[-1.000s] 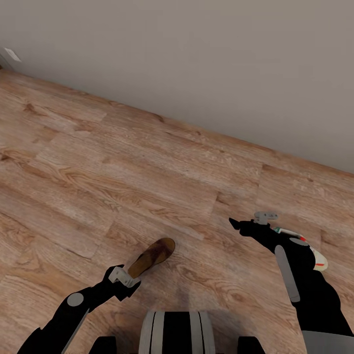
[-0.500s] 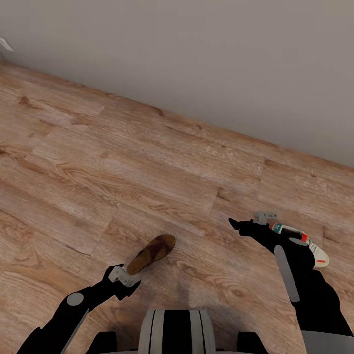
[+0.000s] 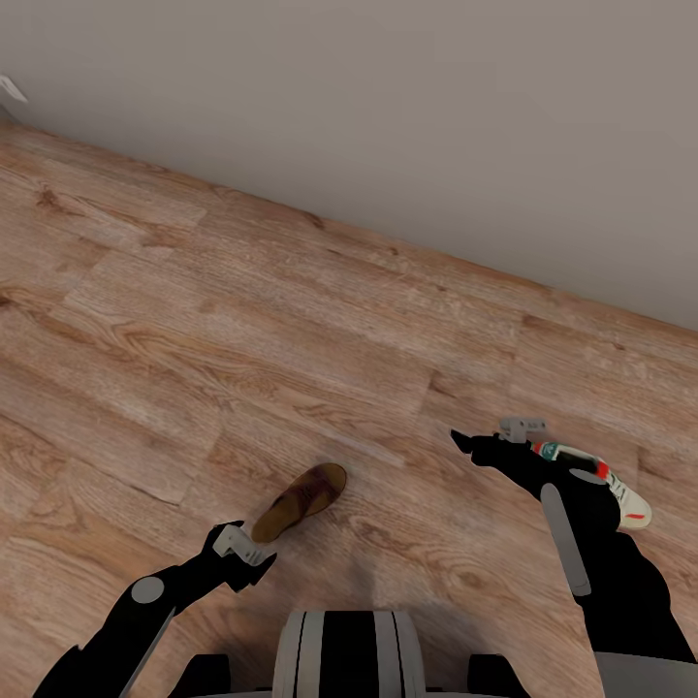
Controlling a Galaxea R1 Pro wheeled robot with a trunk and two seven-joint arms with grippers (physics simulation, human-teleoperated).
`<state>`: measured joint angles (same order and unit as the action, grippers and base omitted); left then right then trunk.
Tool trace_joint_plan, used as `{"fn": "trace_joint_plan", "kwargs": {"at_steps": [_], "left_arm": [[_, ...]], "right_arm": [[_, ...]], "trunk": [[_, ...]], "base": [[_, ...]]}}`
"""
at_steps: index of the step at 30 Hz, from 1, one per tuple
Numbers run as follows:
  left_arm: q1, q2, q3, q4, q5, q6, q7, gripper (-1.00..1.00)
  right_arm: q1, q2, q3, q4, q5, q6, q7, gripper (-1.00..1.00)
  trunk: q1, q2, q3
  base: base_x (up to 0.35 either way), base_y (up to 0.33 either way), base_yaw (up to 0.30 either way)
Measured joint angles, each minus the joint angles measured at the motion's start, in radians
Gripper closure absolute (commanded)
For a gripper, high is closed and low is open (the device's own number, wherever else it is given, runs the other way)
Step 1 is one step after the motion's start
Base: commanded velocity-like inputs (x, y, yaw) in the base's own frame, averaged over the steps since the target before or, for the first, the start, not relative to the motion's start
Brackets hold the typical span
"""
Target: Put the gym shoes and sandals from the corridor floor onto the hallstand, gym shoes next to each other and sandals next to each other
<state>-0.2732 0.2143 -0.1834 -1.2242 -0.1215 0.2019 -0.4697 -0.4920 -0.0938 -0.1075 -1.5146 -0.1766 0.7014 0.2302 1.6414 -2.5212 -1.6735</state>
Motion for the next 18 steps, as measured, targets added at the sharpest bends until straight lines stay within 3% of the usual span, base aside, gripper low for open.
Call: {"fn": "trace_joint_plan", "kwargs": {"at_steps": [18], "left_arm": [[0.0, -0.001, 0.0, -0.001, 0.0, 0.0, 0.0, -1.0]], "right_arm": [[0.0, 0.0, 0.0, -0.001, 0.0, 0.0, 0.0, -1.0]], "trunk": [[0.0, 0.0, 0.0]], "base": [[0.032, 0.034, 0.0]]}}
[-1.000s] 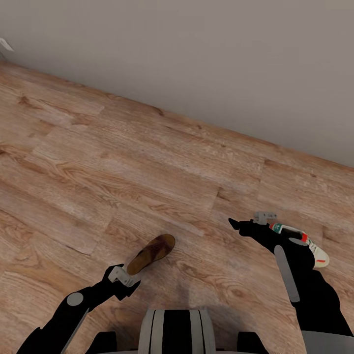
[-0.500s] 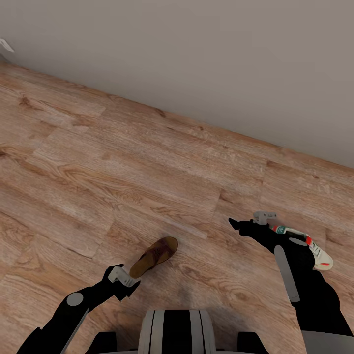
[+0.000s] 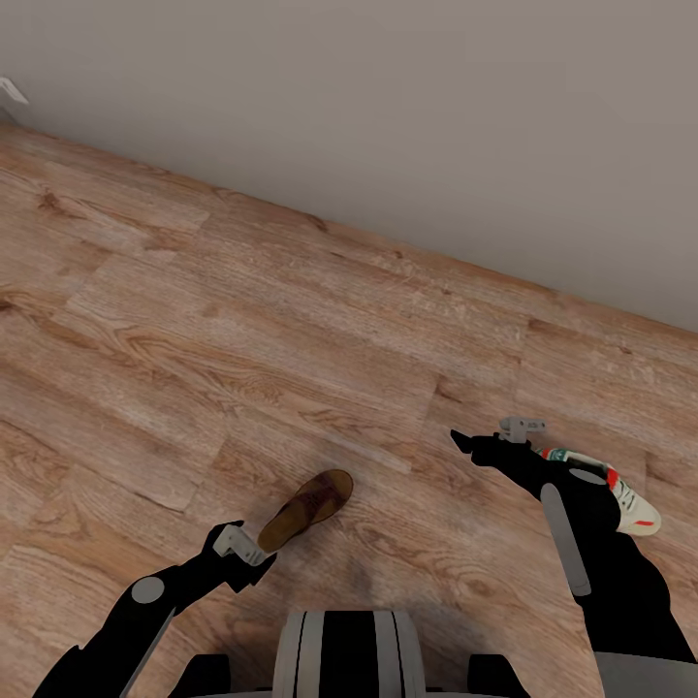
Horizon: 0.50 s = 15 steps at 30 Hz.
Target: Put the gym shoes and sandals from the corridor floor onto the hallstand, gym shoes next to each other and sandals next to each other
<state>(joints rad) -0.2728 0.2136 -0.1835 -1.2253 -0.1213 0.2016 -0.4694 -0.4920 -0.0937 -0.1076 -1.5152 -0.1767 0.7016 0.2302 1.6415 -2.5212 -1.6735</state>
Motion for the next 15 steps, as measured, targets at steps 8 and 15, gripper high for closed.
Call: {"fn": "trace_joint_plan", "kwargs": {"at_steps": [8, 15], "left_arm": [[0.0, -0.001, -0.001, 0.0, 0.0, 0.0, 0.001, -1.0], [-0.001, -0.001, -0.002, -0.001, 0.0, 0.0, 0.001, -1.0]], "right_arm": [[0.0, 0.0, 0.0, 0.0, 0.0, 0.0, 0.0, -1.0], [0.0, 0.0, 0.0, 0.0, 0.0, 0.0, 0.0, -1.0]], "trunk": [[0.001, -0.001, -0.011], [0.005, -0.002, -0.039]], "base": [[0.0, 0.0, 0.0], [0.0, 0.0, 0.0]]}}
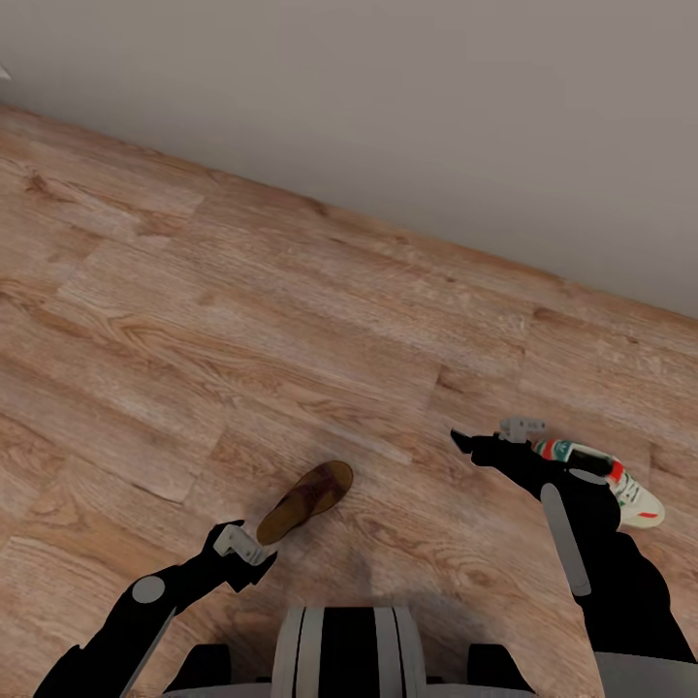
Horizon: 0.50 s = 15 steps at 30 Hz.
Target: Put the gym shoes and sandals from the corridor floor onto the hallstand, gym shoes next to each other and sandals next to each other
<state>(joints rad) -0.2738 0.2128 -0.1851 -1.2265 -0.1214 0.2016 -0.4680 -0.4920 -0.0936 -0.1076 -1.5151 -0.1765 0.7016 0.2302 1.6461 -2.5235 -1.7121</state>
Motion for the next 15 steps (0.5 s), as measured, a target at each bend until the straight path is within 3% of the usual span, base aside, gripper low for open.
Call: {"fn": "trace_joint_plan", "kwargs": {"at_steps": [3, 15], "left_arm": [[-0.008, 0.0, -0.001, 0.0, 0.0, 0.0, 0.0, -1.0], [-0.081, -0.001, -0.002, 0.0, -0.001, 0.0, 0.0, -1.0]], "right_arm": [[0.0, 0.0, 0.0, 0.0, 0.0, 0.0, 0.0, -1.0], [0.0, 0.0, 0.0, 0.0, 0.0, 0.0, 0.0, -1.0]], "trunk": [[0.001, -0.001, -0.012], [0.002, -0.001, -0.019]], "base": [[0.0, 0.0, 0.0], [0.0, 0.0, 0.0]]}}
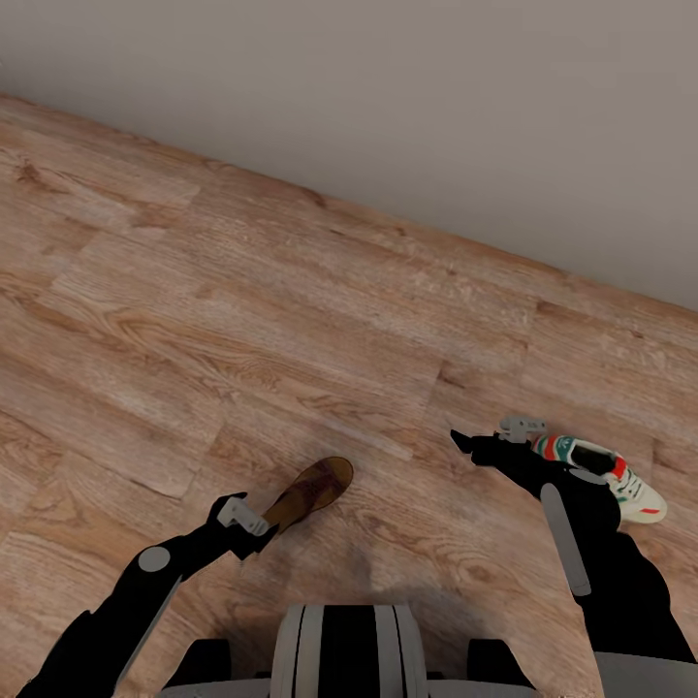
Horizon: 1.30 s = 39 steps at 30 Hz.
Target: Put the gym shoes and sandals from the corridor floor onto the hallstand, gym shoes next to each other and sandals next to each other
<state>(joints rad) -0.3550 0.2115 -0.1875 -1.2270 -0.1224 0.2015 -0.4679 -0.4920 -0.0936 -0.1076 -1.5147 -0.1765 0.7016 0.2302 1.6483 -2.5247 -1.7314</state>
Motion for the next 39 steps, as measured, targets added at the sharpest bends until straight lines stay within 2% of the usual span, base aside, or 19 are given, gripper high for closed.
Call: {"fn": "trace_joint_plan", "kwargs": {"at_steps": [7, 22, 25, 28, 33, 39], "left_arm": [[-0.028, 0.0, 0.001, 0.0, -0.001, 0.0, 0.001, -1.0], [-0.034, 0.0, -0.012, 0.001, -0.005, 0.0, 0.0, -1.0], [-0.034, 0.0, -0.026, 0.001, -0.019, 0.0, 0.0, -1.0], [-0.034, -0.001, -0.052, 0.002, -0.054, 0.001, 0.0, -1.0], [-0.034, -0.001, -0.073, 0.002, -0.085, 0.002, -0.001, -1.0], [-0.034, -0.002, -0.079, 0.002, -0.095, 0.003, -0.001, -1.0]], "right_arm": [[0.0, 0.0, 0.0, 0.0, 0.0, 0.0, 0.0, -1.0], [0.0, 0.0, 0.0, 0.0, 0.0, 0.0, 0.0, -1.0], [0.0, 0.0, -0.001, 0.0, 0.0, 0.0, 0.0, -1.0], [0.0, 0.0, -0.001, 0.0, 0.0, 0.0, 0.0, -1.0], [0.0, 0.0, 0.0, 0.0, 0.0, 0.0, 0.0, -1.0], [0.0, 0.0, 0.0, 0.0, 0.0, 0.0, 0.0, -1.0]], "trunk": [[0.003, -0.002, -0.027], [0.003, -0.002, -0.027], [0.003, -0.002, -0.027], [0.003, -0.002, -0.027], [0.003, -0.002, -0.027], [0.003, -0.002, -0.027]], "base": [[0.0, 0.0, 0.0], [0.0, 0.0, 0.0], [0.0, 0.0, 0.0], [0.0, 0.0, 0.0], [0.0, 0.0, 0.0], [0.0, 0.0, 0.0]]}}
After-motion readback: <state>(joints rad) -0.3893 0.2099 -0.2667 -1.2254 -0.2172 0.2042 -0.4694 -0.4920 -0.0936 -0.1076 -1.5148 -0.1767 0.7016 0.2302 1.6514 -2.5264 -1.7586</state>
